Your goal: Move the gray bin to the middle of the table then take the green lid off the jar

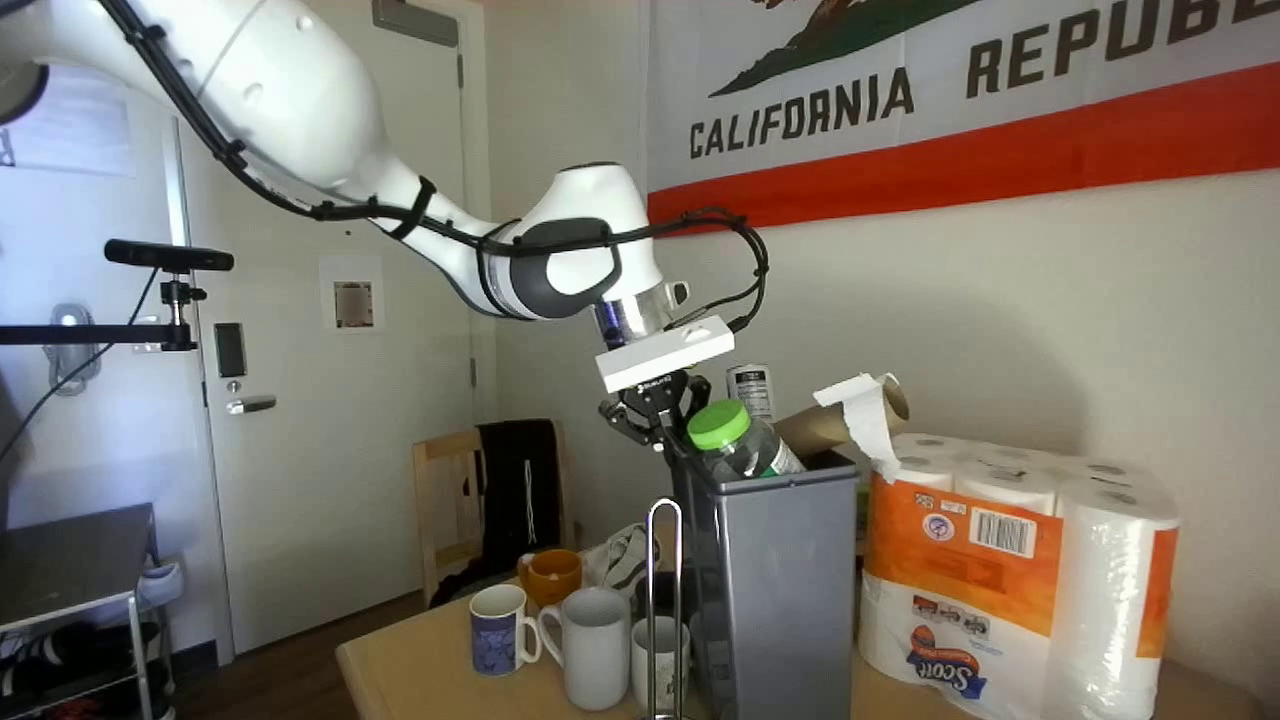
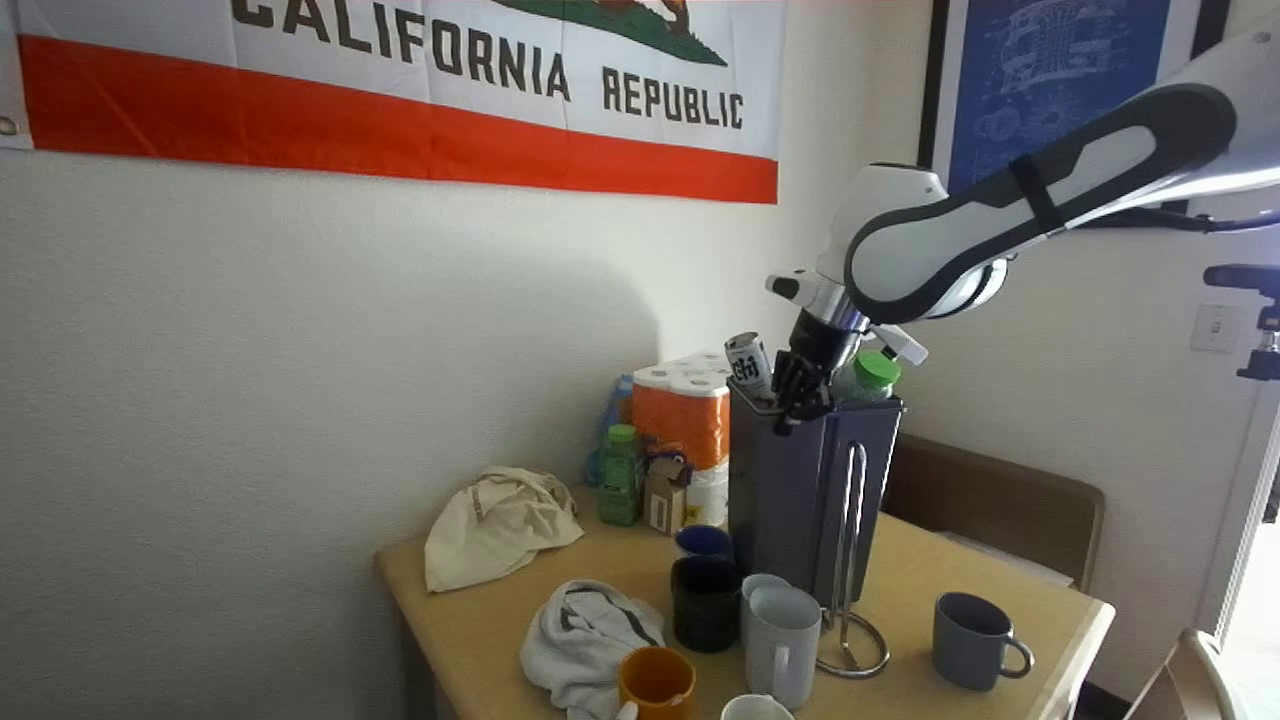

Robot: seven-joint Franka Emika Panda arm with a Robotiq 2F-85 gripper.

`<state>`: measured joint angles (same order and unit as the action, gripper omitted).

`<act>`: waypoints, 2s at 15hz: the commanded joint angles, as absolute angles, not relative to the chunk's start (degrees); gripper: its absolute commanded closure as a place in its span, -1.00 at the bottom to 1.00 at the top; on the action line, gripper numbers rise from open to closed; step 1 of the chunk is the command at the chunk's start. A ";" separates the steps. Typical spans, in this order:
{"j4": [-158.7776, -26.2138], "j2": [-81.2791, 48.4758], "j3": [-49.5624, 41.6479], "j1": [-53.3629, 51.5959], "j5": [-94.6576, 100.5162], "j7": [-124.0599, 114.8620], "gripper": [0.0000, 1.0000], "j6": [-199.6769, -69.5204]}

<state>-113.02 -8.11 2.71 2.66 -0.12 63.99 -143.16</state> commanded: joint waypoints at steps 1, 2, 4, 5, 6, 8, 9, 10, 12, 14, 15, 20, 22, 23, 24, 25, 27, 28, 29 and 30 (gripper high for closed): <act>-115.21 -6.61 3.30 2.43 -1.73 66.03 0.95 -144.80; -115.03 -6.79 3.24 2.49 -1.74 66.06 0.95 -144.82; -115.23 -6.65 3.21 2.53 -1.95 65.87 0.95 -144.84; -115.28 -6.68 3.15 2.56 -1.93 65.73 0.95 -144.86; -115.22 -6.71 3.11 2.60 -1.90 65.74 0.95 -144.66; -114.90 -6.84 3.03 2.71 -2.10 65.60 0.45 -143.81; -114.95 -6.85 3.04 2.72 -2.29 65.53 0.25 -143.61; -115.10 -6.84 3.01 2.67 -2.26 65.32 0.14 -143.72; -115.33 -6.84 2.95 2.71 -2.32 65.30 -0.17 -143.66; -115.40 -6.91 2.87 2.81 -2.43 65.35 -0.48 -143.61; -115.43 -6.90 2.85 2.86 -2.49 65.39 -0.62 -143.53; -114.98 -6.31 2.73 3.07 -3.07 65.00 -1.00 -142.25; -114.73 -5.88 2.62 3.12 -3.16 64.89 -1.00 -142.38; -114.56 -5.68 2.56 3.14 -3.25 64.92 -1.00 -142.40; -114.72 -5.06 2.55 3.01 -3.28 64.63 -1.00 -142.53; -114.74 -4.55 2.51 2.91 -3.37 64.51 -1.00 -142.62; -113.85 -3.58 2.31 2.78 -3.46 64.12 -1.00 -140.57; -113.25 -3.20 2.07 2.72 -3.21 63.53 -1.00 -138.94; -112.75 -2.74 1.89 2.70 -3.37 63.29 -1.00 -137.32; -111.80 -2.23 1.65 2.65 -3.06 63.13 -1.00 -133.98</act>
<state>-113.22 -4.60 2.31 2.77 -2.49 63.71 -140.51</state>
